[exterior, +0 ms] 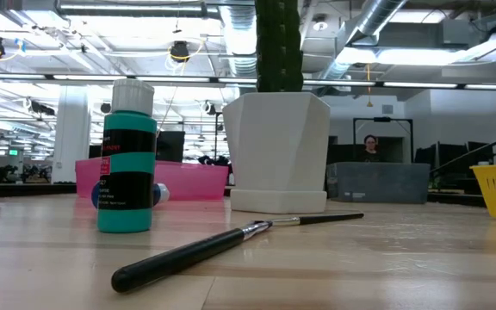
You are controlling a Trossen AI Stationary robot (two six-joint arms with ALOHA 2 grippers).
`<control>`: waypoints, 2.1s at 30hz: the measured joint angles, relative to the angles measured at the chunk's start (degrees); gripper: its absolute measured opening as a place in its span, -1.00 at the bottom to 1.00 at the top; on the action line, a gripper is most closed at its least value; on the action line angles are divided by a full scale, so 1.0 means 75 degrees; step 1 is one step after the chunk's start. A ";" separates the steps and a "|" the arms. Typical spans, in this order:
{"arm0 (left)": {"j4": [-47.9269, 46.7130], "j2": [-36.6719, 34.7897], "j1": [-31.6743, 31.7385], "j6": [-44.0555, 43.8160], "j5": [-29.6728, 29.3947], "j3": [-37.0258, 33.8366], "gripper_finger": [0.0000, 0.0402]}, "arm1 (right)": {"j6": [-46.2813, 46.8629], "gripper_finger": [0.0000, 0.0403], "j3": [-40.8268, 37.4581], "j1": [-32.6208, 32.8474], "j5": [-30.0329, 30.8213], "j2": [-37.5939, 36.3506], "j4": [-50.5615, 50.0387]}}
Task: Pick & Place Paint Supplies
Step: Put the eyeshadow brush into the black bin
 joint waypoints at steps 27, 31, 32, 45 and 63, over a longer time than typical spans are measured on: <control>-0.0205 -0.0004 -0.0843 0.2310 -0.2143 0.0003 -0.42 | -0.0312 -0.95 0.0000 0.0408 0.0794 0.0005 -0.0008; -0.0204 -0.0006 -0.0840 0.2310 -0.2213 0.0003 -0.42 | -0.0312 -0.95 0.0000 0.0408 0.0794 0.0006 -0.0043; -0.0213 -0.0015 -0.0840 0.2310 -0.2216 0.0003 -0.42 | -0.0312 -0.95 0.0000 0.0408 0.0797 0.0006 -0.0066; -0.0208 -0.0027 -0.0840 0.2448 -0.2649 0.0003 -0.42 | 0.0690 -0.95 -0.0003 0.0408 0.2586 -0.0386 -0.1676; -0.0202 -0.0027 -0.0828 0.2638 -0.3039 0.0003 -0.41 | 0.6413 -0.95 0.0000 -0.0178 0.4830 -0.1439 -0.7942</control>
